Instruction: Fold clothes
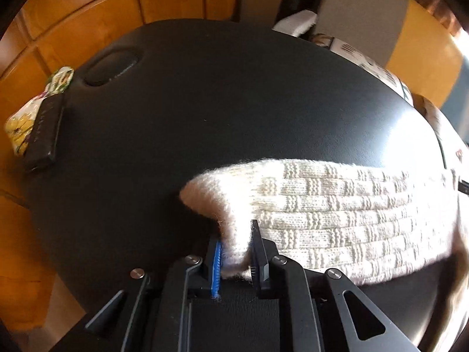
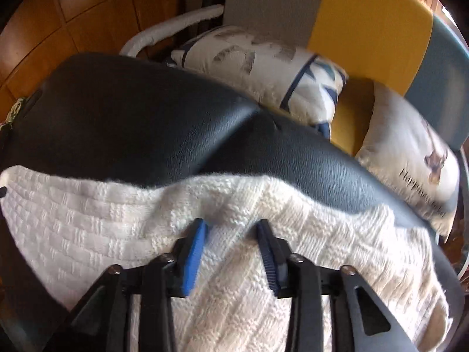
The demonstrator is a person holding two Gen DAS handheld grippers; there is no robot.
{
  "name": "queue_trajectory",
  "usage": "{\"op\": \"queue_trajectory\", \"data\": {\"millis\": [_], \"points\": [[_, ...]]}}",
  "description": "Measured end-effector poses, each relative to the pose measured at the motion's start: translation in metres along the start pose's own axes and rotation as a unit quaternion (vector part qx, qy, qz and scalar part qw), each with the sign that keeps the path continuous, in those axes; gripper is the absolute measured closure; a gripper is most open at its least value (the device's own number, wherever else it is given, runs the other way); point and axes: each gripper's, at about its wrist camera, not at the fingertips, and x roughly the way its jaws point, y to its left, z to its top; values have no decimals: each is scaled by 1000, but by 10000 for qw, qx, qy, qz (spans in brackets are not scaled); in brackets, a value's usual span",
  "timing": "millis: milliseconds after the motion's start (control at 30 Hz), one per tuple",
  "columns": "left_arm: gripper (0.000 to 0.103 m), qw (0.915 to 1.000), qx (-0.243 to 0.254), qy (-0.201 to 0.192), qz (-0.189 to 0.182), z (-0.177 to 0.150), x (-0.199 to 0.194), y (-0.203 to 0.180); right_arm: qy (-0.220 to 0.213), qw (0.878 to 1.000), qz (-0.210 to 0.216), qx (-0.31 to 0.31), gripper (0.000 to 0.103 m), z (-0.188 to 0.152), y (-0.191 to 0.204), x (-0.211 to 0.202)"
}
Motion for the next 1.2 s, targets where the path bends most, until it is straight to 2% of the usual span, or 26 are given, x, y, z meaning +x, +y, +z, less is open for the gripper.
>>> {"op": "queue_trajectory", "data": {"millis": [67, 133, 267, 367, 433, 467, 567, 633, 700, 767, 867, 900, 967, 1000, 1067, 1100, 1200], "points": [[87, 9998, -200, -49, 84, 17, 7, -3, -162, 9996, 20, 224, 88, 6, -3, 3], [87, 9994, -266, -105, 184, 32, 12, -6, -236, 9988, 59, 436, 91, 18, -6, 7], [87, 9982, -369, -222, 415, 63, 25, -11, -224, 9960, 27, 861, 92, 47, -10, 22], [87, 9981, -371, -59, 486, 73, 37, -16, -270, 9898, 286, 1372, 91, 55, -18, 31], [86, 9980, -381, -50, 505, 78, 39, -18, -312, 9869, 530, 1493, 89, 52, -23, 26], [82, 9979, -386, -56, 516, 79, 39, -18, -403, 9845, 724, 1548, 85, 47, -26, 19], [79, 9982, -490, 100, 342, 80, 39, -9, -752, 9785, 1201, 1501, 79, 27, -37, -12], [71, 9971, -688, 153, 281, 74, 32, 0, -706, 9764, 1522, 1362, 77, -1, -47, -33], [71, 9956, -882, 137, 290, 67, 21, 9, -649, 9734, 1829, 1216, 77, -29, -57, -55], [71, 9936, -1054, 21, 398, 60, 5, 17, -431, 9752, 1933, 992, 77, -64, -63, -74], [71, 9961, -795, -349, 141, 40, -32, 1, -47, 9817, 1795, 632, 76, -121, -64, -102], [71, 9972, -586, -446, -105, 27, -47, -9, 112, 9835, 1718, 557, 76, -140, -64, -108], [71, 9957, 135, -548, -730, -10, -77, -48, 425, 9857, 1576, 420, 76, -178, -62, -120], [71, 9919, 526, -589, -993, -28, -90, -70, 530, 9843, 1620, 453, 76, -198, -63, -127], [71, 9751, 1443, -542, -1593, -74, -111, -125, 626, 9832, 1643, 499, 76, -234, -63, -142], [71, 9631, 1887, -472, -1858, -97, -120, -152, 631, 9831, 1641, 518, 76, -251, -63, -151], [71, 9131, 3206, -315, -2500, -179, -147, -226, 611, 9807, 1729, 679, 75, -300, -66, -175]]}}
